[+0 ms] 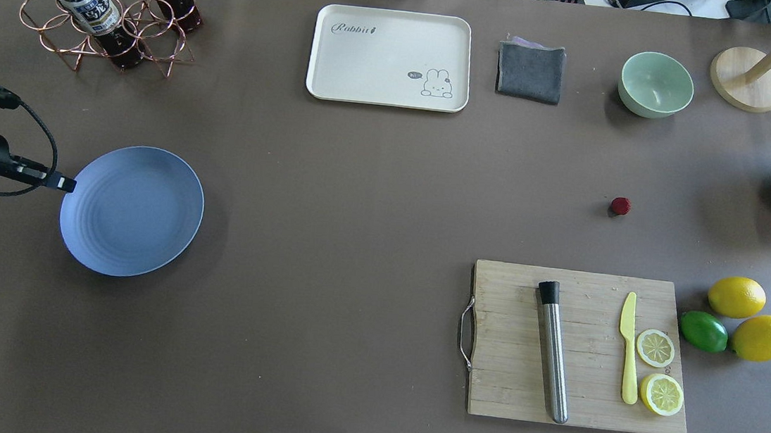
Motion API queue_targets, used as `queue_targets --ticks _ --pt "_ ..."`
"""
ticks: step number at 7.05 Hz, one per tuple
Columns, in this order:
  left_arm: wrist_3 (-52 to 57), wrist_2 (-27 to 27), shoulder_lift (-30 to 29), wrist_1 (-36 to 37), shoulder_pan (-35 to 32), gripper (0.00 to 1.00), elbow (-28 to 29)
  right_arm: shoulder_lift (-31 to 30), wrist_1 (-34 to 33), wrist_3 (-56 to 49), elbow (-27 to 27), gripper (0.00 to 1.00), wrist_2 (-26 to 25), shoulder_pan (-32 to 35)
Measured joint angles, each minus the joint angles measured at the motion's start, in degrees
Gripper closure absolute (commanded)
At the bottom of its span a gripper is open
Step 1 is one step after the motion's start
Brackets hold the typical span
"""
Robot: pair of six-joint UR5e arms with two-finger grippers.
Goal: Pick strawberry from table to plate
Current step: 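Push the blue plate inward with the left gripper while the right arm moves in, then withdraw the left gripper while lowering the right gripper over the red strawberry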
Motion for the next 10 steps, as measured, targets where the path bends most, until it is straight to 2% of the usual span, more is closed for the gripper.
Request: queue_targets --ticks 2,3,6,7,9,10 --pt "-8.5 0.5 -6.7 1.5 1.8 1.00 0.3 0.0 0.0 0.0 0.0 0.00 0.0 0.0" --pt "-10.9 2.6 -10.2 4.4 3.5 1.00 0.1 0.0 0.0 0.1 0.0 0.00 0.1 0.0" --pt "-15.6 15.2 -21.0 17.1 13.5 1.00 -0.4 0.1 -0.1 0.1 0.0 0.00 0.1 -0.1" --pt "-16.3 18.1 -23.5 20.1 16.0 1.00 -0.4 0.1 -0.1 0.1 -0.1 0.00 0.1 -0.1" --pt "-16.6 20.2 -25.3 22.2 18.0 1.00 -0.5 0.1 -0.1 0.1 -0.4 0.00 0.1 -0.5" --pt "-16.5 20.5 -25.5 22.4 18.2 0.65 -0.5 0.2 -0.1 0.2 -0.4 0.00 0.0 -0.8"
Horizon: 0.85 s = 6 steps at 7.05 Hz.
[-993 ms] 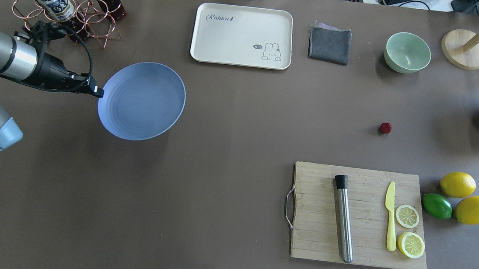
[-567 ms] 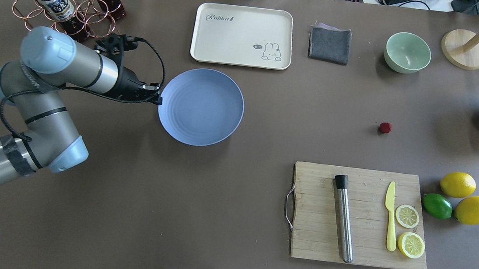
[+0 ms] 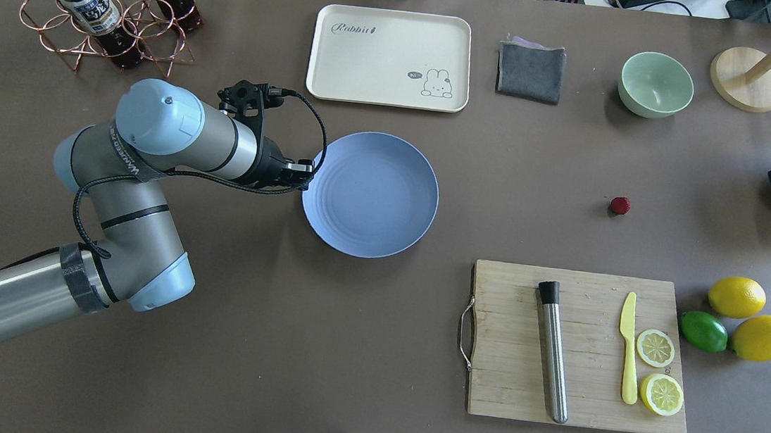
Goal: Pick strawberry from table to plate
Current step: 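Withdraw the left gripper while lowering the right gripper over the red strawberry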
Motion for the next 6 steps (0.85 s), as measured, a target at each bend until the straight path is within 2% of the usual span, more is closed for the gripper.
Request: queue_targets --ticks 1,2,4,6 --pt "0.1 0.1 0.1 0.1 0.0 0.21 -0.1 0.1 0.0 0.1 0.0 0.00 0.0 -0.3" --pt "0.5 0.6 0.6 0.1 -0.1 0.02 -0.6 0.4 0.0 1.8 0.0 0.00 -0.1 -1.1" --pt "4.3 1.3 4.5 1.0 -1.2 0.01 -5.3 2.7 0.1 10.3 0.1 0.00 -2.3 -5.2" --pt "12.0 -2.6 11.9 6.6 -5.8 0.01 -13.7 5.3 0.1 14.5 -0.2 0.00 -4.4 -9.6"
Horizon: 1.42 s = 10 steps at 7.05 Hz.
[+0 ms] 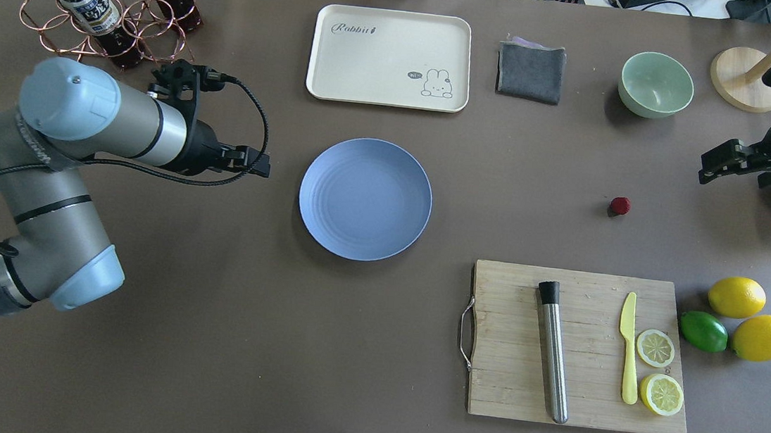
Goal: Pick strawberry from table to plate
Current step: 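Withdraw the left gripper while lowering the right gripper over the red strawberry, then close the right gripper on the red strawberry and lift it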
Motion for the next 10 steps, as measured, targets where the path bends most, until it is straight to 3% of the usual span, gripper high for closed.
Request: queue_targets --ticks 2,4,5,7,10 --pt "10.9 -7.3 8.0 2.2 -9.1 0.01 -3.4 2.6 0.0 5.9 -0.4 0.00 -2.6 -4.6" --pt "25.3 -15.3 14.3 2.6 -21.7 0.01 -2.3 4.9 1.3 9.0 -2.8 0.01 -4.6 -7.6" --pt "31.3 -18.9 16.0 2.7 -26.9 0.01 -1.1 5.9 5.0 9.3 -6.1 0.04 -4.8 -8.1" --pt "36.0 -21.2 18.2 2.8 -31.0 0.01 -0.8 6.6 13.6 11.5 -12.7 0.14 -5.4 -9.0" --pt "36.8 -21.5 18.9 2.8 -31.7 0.01 -0.7 6.7 16.1 14.1 -14.5 0.19 -7.7 -11.1"
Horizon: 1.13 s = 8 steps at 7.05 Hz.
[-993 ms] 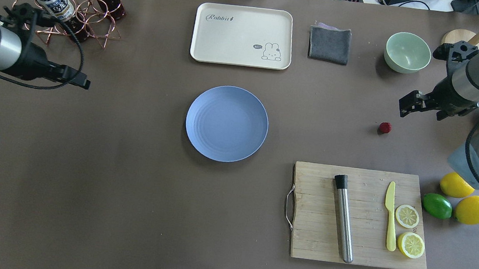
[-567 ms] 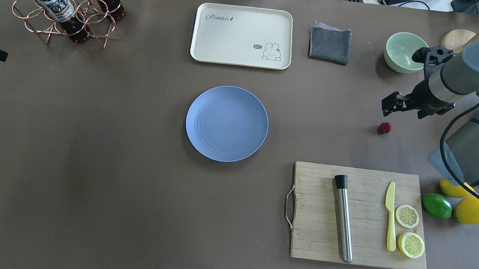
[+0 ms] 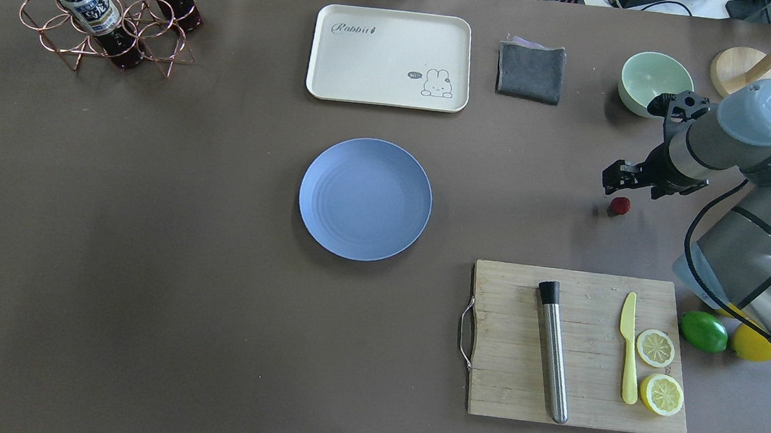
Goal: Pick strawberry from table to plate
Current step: 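Close the right gripper on the red strawberry and lift it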
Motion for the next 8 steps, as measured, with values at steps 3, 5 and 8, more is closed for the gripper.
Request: queue_targets --ticks 3,5,8 --pt "0.0 0.0 0.0 0.0 -0.1 0.01 0.1 0.0 0.1 0.6 -0.1 0.51 -1.1 -1.4" --pt "0.0 0.0 0.0 0.0 -0.2 0.01 0.0 0.0 0.1 1.6 0.0 1.00 -1.7 -2.1" --pt "0.0 0.0 0.1 0.0 -0.3 0.02 0.0 0.5 0.0 3.6 1.3 1.00 -1.7 -2.7"
